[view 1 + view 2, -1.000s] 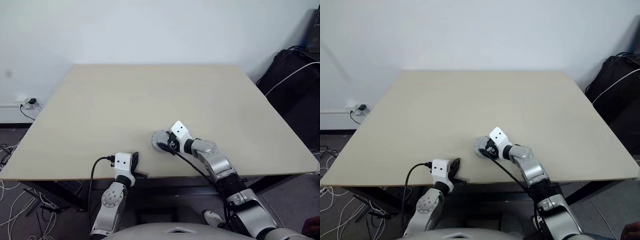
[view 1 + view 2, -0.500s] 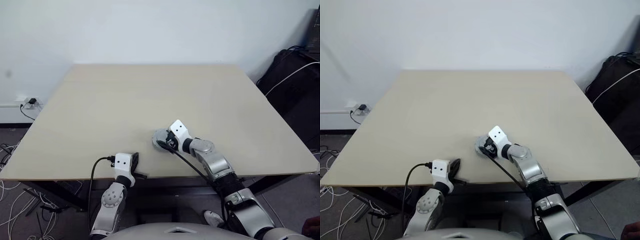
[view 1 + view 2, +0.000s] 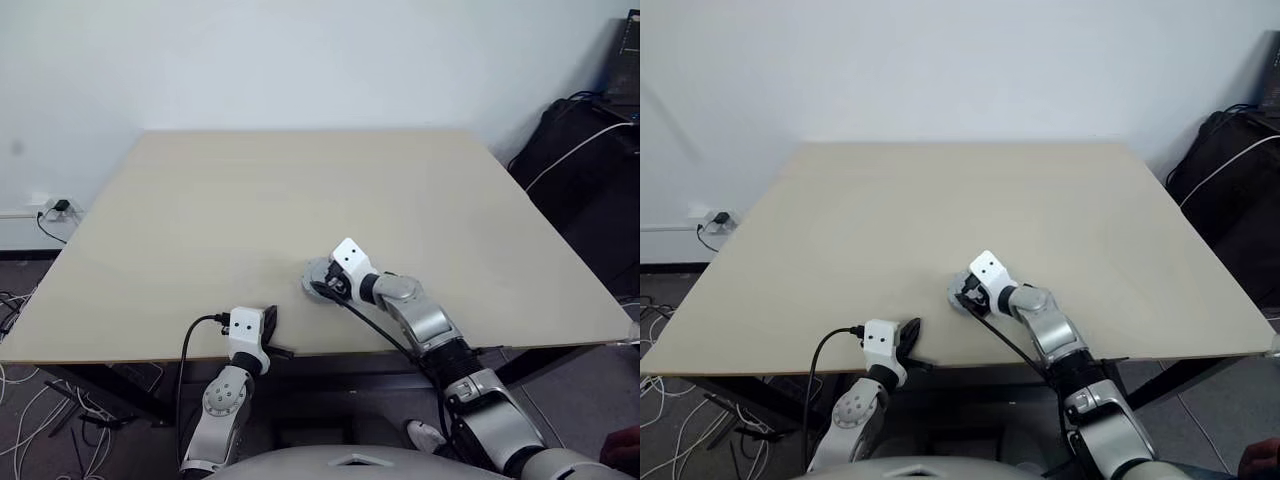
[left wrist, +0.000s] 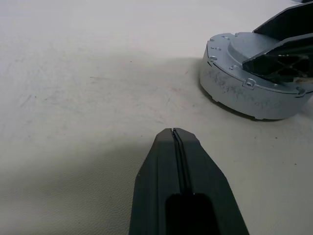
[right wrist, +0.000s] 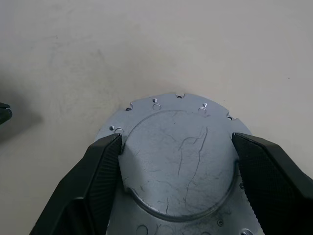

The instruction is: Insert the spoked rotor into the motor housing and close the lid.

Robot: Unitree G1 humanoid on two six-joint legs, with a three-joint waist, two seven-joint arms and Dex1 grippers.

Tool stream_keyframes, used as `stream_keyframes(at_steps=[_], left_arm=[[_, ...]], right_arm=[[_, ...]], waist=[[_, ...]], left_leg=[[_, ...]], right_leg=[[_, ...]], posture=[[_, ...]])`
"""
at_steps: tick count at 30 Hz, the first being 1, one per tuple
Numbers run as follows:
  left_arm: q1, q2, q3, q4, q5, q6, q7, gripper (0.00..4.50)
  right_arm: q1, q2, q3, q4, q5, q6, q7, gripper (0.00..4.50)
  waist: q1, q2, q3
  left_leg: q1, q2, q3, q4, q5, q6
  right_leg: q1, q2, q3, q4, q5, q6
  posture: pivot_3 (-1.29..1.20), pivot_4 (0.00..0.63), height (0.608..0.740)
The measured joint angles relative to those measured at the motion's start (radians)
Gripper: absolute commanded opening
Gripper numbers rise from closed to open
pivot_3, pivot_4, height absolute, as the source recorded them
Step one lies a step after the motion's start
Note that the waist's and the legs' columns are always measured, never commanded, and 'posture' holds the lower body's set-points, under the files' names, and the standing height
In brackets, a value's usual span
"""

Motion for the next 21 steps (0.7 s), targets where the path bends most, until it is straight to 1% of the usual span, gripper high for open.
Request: stream_keyframes(at_steps=[4,8,10,16,18,21], left_arm=[[-0.001,0.002,0.005,0.0,0.005,-0.005,0.013,0.0],[-0.045,0.025,0.021,0.003,0.031,-0.006,0.038,0.0],[-0.144,0.061,0.048,0.009,0.072,0.007,0.066,0.0],[-0.348,0.126,0.058,0.084,0.112,0.045,0.058,0.0],[-0.398,0.126,0.061,0.129,0.102,0.064,0.03,0.0],[-0.474,0.107,0.08,0.172,0.041,0.134,-0.027,0.0]], right_arm=[[-0.007,0.0,0.002,-0.013,0.0,0.055,0.0,3.29],[-0.012,-0.003,0.01,-0.028,-0.009,0.082,-0.002,3.29],[-0.009,-0.005,0.013,-0.033,-0.012,0.084,-0.003,3.29],[0.001,-0.004,0.016,-0.049,-0.02,0.089,-0.01,3.29],[0.007,-0.006,0.015,-0.06,-0.021,0.093,-0.011,3.29],[0.012,-0.004,0.015,-0.07,-0.021,0.1,-0.017,3.29]], waist=[[0.0,0.001,-0.001],[0.003,0.0,-0.001],[0.002,0.003,-0.003],[0.004,0.003,-0.004],[0.004,0.003,-0.004],[0.003,0.002,-0.003]], left_leg=[[0.002,0.001,0.0,0.0,0.0,0.0],[0.002,0.0,-0.001,0.0,0.0,0.0],[0.004,-0.001,0.0,0.0,0.0,0.0],[0.005,-0.001,-0.001,0.0,0.0,0.0],[0.004,-0.002,-0.001,-0.001,0.0,0.0],[0.004,-0.002,-0.002,-0.001,0.0,0.0]], right_leg=[[0.001,0.0,0.0,0.0,0.0,0.0],[0.0,0.0,0.0,0.0,0.0,0.0],[0.005,0.0,0.0,-0.001,0.0,0.0],[0.007,0.0,-0.001,-0.001,0.0,0.001],[0.007,0.0,-0.001,-0.002,0.001,0.002],[0.007,0.0,-0.001,-0.002,0.001,0.002]], posture=[[0.0,0.0,0.74],[0.0,0.0,0.74],[0.0,0.0,0.74],[0.0,0.0,0.74],[0.0,0.0,0.74],[0.0,0.0,0.74]])
